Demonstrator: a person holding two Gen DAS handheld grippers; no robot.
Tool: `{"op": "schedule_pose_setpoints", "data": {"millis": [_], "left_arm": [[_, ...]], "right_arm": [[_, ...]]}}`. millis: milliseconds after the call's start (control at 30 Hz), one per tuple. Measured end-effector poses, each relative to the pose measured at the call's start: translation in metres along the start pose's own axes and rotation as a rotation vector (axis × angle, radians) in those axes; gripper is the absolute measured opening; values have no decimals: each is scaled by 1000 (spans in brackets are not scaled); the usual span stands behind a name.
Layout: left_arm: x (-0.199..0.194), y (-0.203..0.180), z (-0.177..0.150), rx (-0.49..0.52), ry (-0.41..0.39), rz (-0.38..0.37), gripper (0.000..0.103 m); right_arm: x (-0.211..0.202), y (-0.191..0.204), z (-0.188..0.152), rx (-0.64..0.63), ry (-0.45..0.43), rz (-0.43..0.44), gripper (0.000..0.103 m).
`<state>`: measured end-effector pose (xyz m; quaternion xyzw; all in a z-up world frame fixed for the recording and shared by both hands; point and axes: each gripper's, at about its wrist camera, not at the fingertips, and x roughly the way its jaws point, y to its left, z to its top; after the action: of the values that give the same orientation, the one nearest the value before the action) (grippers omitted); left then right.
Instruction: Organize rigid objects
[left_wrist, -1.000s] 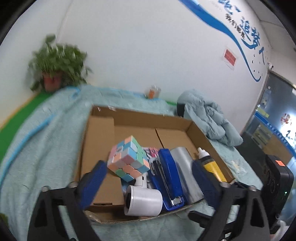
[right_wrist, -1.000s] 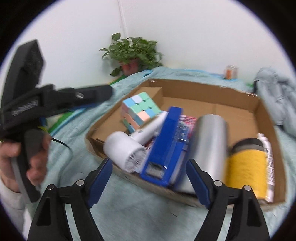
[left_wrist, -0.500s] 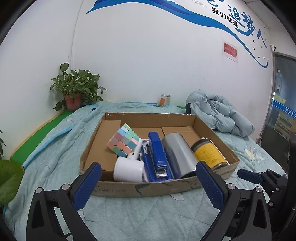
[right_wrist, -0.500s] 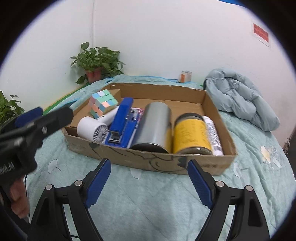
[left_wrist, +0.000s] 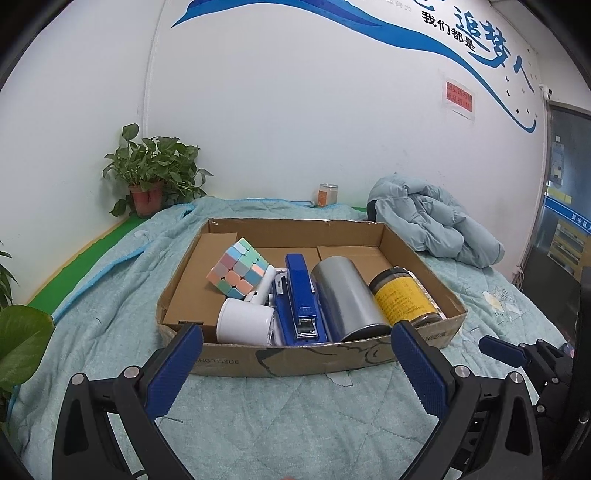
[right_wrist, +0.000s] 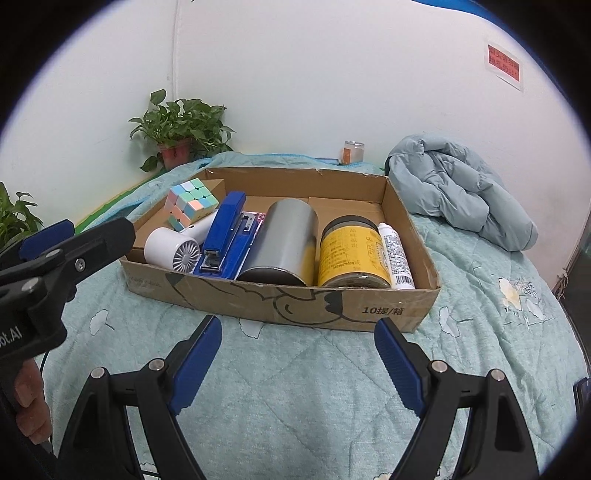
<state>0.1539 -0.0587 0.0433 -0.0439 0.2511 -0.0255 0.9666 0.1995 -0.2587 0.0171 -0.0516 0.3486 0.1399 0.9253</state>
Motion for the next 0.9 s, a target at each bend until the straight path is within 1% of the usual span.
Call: {"op": "schedule_pose_setpoints", "data": {"millis": [367, 533, 900], "left_arm": [[8, 1, -2, 18, 20, 4, 103], [9, 2, -4, 14, 17, 2, 103], [22, 0, -5, 24, 46, -7, 103]], "right_arm": [[1, 0, -1, -5, 3, -5, 85], [5, -1, -4, 0, 18, -6, 85], [9, -5, -4, 1, 24, -8, 85]]}}
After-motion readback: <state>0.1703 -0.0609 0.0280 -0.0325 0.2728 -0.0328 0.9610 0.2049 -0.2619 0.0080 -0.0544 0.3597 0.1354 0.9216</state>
